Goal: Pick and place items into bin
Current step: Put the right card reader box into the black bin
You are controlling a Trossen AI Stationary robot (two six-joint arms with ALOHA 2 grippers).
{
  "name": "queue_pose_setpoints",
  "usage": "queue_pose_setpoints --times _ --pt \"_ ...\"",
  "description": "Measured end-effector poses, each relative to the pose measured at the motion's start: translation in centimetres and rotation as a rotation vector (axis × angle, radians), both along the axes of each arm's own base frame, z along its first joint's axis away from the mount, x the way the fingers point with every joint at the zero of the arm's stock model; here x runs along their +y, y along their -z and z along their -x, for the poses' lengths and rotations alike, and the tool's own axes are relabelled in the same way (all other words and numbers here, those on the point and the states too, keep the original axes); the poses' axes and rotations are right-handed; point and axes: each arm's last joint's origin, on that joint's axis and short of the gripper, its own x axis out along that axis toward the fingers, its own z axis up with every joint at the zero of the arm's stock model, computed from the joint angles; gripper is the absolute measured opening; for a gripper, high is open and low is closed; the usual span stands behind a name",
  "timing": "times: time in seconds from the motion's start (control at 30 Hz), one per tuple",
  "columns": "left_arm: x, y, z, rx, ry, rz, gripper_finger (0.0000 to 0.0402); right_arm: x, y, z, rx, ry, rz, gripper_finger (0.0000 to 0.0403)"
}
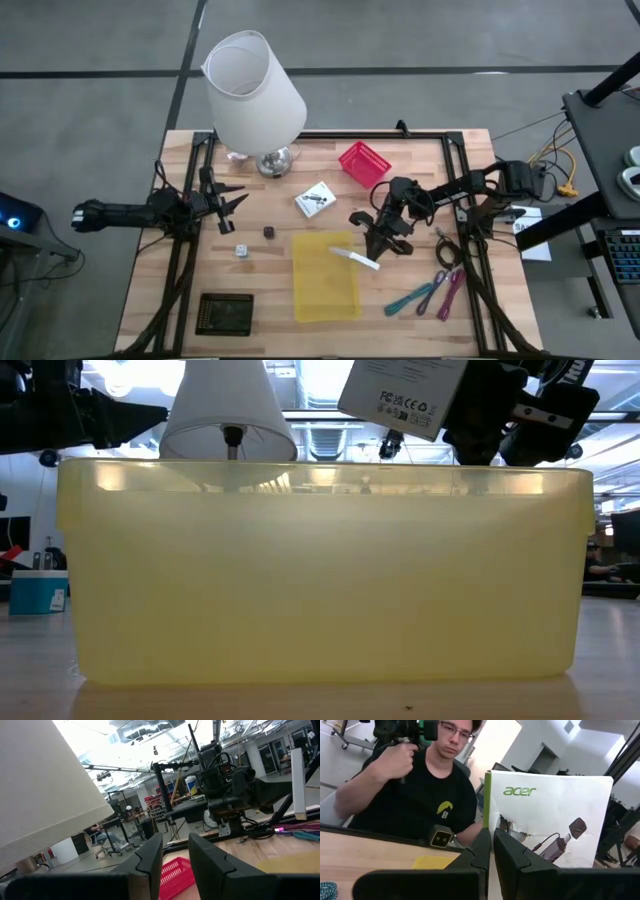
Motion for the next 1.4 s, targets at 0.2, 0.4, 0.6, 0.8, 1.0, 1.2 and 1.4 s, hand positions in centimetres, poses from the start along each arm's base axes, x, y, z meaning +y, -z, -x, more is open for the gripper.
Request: queue_pose_setpoints --times 0.2,0.4,0.6,0.8,1.0,1.2,1.4 --pt "-0.2 0.2 -0.2 0.02 0.064 -0.014 0.008 0.0 0.0 0.0 0.0 0.001 0.0 0.0008" --pt "-1.0 0.2 -0.7 0.033 0.328 -0.071 0.008 0.0 0.0 0.0 0.004 0.003 -0.002 0.0008" --pt "-1.0 0.3 -1.1 0.045 0.342 -0.073 0.008 -0.1 0.0 -0.1 0.006 0.033 -0.005 0.0008" --pt "-1.0 0.2 -1.4 0.035 0.342 -0.075 0.008 -0.1 0.0 -0.1 0.009 0.037 -0.007 0.0008" --pt "-1.0 0.1 -1.8 0.02 0.342 -0.077 0.008 -0.1 0.0 -0.1 0.009 0.039 -0.007 0.0008" --pt "-1.0 0.0 -2.2 0.006 0.345 -0.081 0.008 -0.1 0.0 -0.1 0.009 0.057 -0.009 0.0008" --pt "-1.1 0.0 -2.7 -0.001 0.348 -0.083 0.008 -0.1 0.0 -0.1 0.01 0.056 -0.009 0.0008"
